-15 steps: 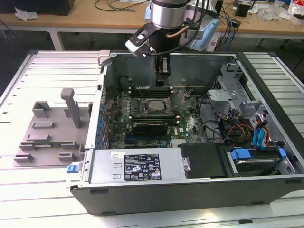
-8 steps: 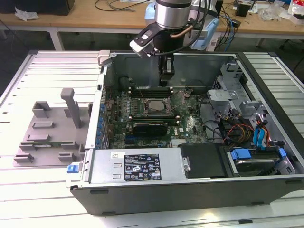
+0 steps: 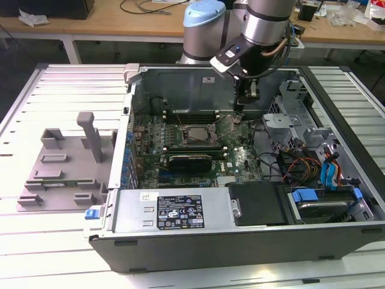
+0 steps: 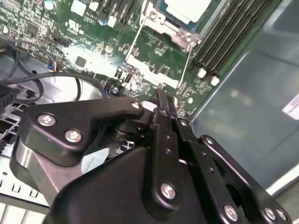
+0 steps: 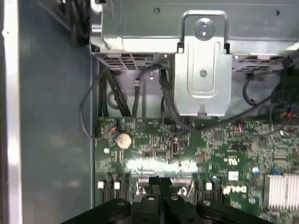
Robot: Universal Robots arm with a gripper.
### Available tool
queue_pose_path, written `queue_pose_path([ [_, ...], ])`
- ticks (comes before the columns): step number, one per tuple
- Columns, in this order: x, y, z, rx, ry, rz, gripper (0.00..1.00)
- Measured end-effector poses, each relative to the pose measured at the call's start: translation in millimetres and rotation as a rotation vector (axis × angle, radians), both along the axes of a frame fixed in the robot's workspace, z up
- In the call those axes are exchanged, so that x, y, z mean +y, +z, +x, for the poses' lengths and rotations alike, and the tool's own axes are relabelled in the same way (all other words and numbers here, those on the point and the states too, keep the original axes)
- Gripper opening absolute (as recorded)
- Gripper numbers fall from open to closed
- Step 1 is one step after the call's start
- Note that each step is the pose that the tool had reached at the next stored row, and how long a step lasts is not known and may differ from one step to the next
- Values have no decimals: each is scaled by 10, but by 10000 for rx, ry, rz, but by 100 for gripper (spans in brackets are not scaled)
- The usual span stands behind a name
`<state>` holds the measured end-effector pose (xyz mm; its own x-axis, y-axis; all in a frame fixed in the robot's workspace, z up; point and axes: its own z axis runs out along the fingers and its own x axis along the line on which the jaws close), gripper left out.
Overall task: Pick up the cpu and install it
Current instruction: 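Close the cpu cover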
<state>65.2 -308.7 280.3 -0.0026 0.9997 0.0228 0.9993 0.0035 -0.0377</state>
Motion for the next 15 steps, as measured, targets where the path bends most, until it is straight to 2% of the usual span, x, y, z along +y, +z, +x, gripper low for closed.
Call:
queue_pose_path([
  [1, 0, -28, 26, 4, 5, 0, 11],
  [3, 0, -126, 78, 8, 64, -1, 11],
  [5, 0, -238, 87, 9, 107, -1, 11],
  [8, 0, -340, 87, 17, 120, -1, 11],
  [11, -1, -379, 61, 19, 120, -2, 11],
  [13, -1, -380, 4, 18, 119, 0, 11],
  [14, -1, -379, -58, 8, 118, -2, 11],
  [15, -2, -379, -73, 5, 119, -2, 11],
])
